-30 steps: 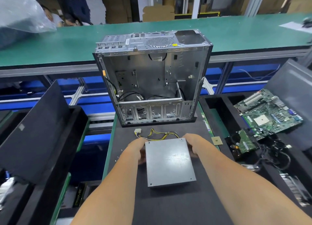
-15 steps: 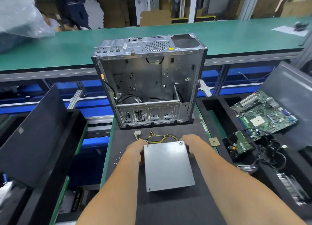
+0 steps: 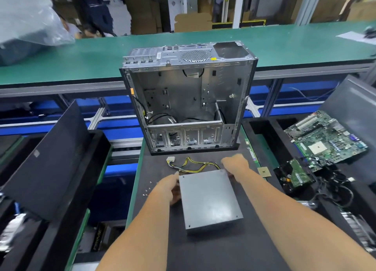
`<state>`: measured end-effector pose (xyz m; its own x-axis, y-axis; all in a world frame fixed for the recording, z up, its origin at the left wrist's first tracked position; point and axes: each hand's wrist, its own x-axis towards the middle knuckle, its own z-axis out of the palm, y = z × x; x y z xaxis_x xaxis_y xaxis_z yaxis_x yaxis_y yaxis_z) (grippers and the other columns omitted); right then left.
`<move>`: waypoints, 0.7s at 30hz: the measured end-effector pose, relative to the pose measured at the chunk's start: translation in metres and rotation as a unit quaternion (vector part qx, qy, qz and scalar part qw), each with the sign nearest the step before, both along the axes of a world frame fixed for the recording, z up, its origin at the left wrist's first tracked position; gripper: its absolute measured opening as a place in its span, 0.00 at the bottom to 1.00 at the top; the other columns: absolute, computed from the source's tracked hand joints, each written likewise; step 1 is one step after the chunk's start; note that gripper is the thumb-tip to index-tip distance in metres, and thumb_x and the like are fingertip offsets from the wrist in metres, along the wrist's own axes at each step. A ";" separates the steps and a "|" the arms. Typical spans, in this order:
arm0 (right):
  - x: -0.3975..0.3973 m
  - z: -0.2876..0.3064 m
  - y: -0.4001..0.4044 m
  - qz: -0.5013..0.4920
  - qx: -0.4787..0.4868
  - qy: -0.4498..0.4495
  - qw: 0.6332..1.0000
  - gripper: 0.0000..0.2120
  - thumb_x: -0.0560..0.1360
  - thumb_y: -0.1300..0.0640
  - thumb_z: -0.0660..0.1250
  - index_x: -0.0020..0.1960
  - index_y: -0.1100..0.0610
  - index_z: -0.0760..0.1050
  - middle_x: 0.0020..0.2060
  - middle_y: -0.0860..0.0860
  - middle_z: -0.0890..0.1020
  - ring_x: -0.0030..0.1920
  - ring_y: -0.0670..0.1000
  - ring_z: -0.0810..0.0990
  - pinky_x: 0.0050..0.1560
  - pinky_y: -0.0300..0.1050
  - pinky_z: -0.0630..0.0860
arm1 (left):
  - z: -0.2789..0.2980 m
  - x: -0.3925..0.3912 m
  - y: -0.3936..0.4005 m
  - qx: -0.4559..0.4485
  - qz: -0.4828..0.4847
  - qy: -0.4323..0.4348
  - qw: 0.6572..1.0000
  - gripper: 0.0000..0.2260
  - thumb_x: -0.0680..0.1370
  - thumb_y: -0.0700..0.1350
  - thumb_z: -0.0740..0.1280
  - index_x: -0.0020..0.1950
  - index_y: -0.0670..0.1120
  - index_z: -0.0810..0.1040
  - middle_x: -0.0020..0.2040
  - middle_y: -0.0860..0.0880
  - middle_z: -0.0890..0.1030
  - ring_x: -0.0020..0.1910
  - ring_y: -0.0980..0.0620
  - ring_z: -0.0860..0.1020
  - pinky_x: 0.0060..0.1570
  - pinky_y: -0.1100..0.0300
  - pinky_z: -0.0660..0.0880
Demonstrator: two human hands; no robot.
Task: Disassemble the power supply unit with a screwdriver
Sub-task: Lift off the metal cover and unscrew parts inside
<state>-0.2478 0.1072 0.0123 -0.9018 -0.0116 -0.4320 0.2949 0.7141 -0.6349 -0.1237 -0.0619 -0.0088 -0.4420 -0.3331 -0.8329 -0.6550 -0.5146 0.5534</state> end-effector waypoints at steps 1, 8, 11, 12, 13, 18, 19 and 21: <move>0.002 0.011 -0.006 0.028 0.039 0.093 0.994 0.06 0.73 0.60 0.63 0.37 0.59 0.69 0.33 0.53 0.74 0.35 0.55 0.75 0.34 0.41 0.69 | -0.001 0.002 0.002 -0.006 -0.001 -0.001 1.000 0.09 0.76 0.43 0.68 0.36 0.42 0.79 0.25 0.48 0.78 0.27 0.51 0.76 0.26 0.63 0.73; 0.040 0.051 -0.063 0.530 0.161 0.000 0.832 0.25 0.71 0.36 0.71 0.51 0.57 0.72 0.49 0.52 0.78 0.47 0.54 0.74 0.45 0.47 0.70 | 0.000 0.007 0.003 -0.008 -0.014 -0.021 1.000 0.10 0.74 0.42 0.67 0.32 0.44 0.77 0.21 0.49 0.77 0.24 0.52 0.75 0.26 0.64 0.71; 0.042 0.040 -0.070 0.560 0.197 -0.006 0.805 0.29 0.69 0.35 0.71 0.51 0.60 0.73 0.48 0.53 0.78 0.45 0.54 0.75 0.45 0.48 0.70 | -0.002 0.006 0.004 -0.003 -0.019 -0.017 1.000 0.09 0.73 0.40 0.65 0.33 0.44 0.77 0.25 0.48 0.78 0.23 0.51 0.75 0.25 0.65 0.70; 0.043 0.038 -0.072 0.561 0.200 0.002 0.803 0.28 0.68 0.34 0.72 0.47 0.59 0.72 0.44 0.53 0.77 0.43 0.54 0.74 0.44 0.48 0.71 | -0.002 0.006 0.005 -0.001 -0.016 -0.018 1.000 0.09 0.73 0.39 0.65 0.33 0.44 0.77 0.24 0.48 0.78 0.22 0.51 0.75 0.23 0.67 0.70; 0.044 0.036 -0.075 0.560 0.203 0.015 0.803 0.27 0.67 0.34 0.72 0.44 0.57 0.71 0.41 0.51 0.75 0.41 0.54 0.73 0.45 0.49 0.72 | -0.001 0.006 0.006 -0.002 -0.016 -0.023 1.000 0.09 0.73 0.39 0.65 0.32 0.45 0.77 0.23 0.49 0.77 0.19 0.51 0.74 0.21 0.68 0.69; 0.048 0.025 -0.080 0.549 0.207 0.041 0.809 0.27 0.65 0.35 0.73 0.46 0.54 0.67 0.42 0.50 0.74 0.46 0.55 0.74 0.47 0.51 0.74 | 0.000 0.007 0.006 -0.018 -0.022 -0.037 0.999 0.10 0.73 0.40 0.64 0.31 0.45 0.75 0.22 0.49 0.75 0.19 0.51 0.72 0.24 0.67 0.68; 0.048 0.024 -0.080 0.546 0.211 0.035 0.810 0.26 0.64 0.33 0.72 0.43 0.54 0.67 0.40 0.49 0.74 0.45 0.55 0.74 0.46 0.50 0.74 | 0.000 0.007 0.006 -0.015 -0.031 -0.039 0.999 0.10 0.74 0.40 0.64 0.32 0.45 0.75 0.22 0.49 0.74 0.19 0.51 0.72 0.23 0.68 0.68; 0.048 0.022 -0.081 0.539 0.215 0.038 0.814 0.26 0.63 0.33 0.72 0.38 0.54 0.67 0.36 0.49 0.73 0.41 0.54 0.74 0.41 0.48 0.72 | -0.001 0.006 0.007 -0.009 -0.036 -0.038 0.999 0.10 0.74 0.40 0.63 0.32 0.44 0.74 0.22 0.48 0.74 0.21 0.51 0.72 0.23 0.67 0.68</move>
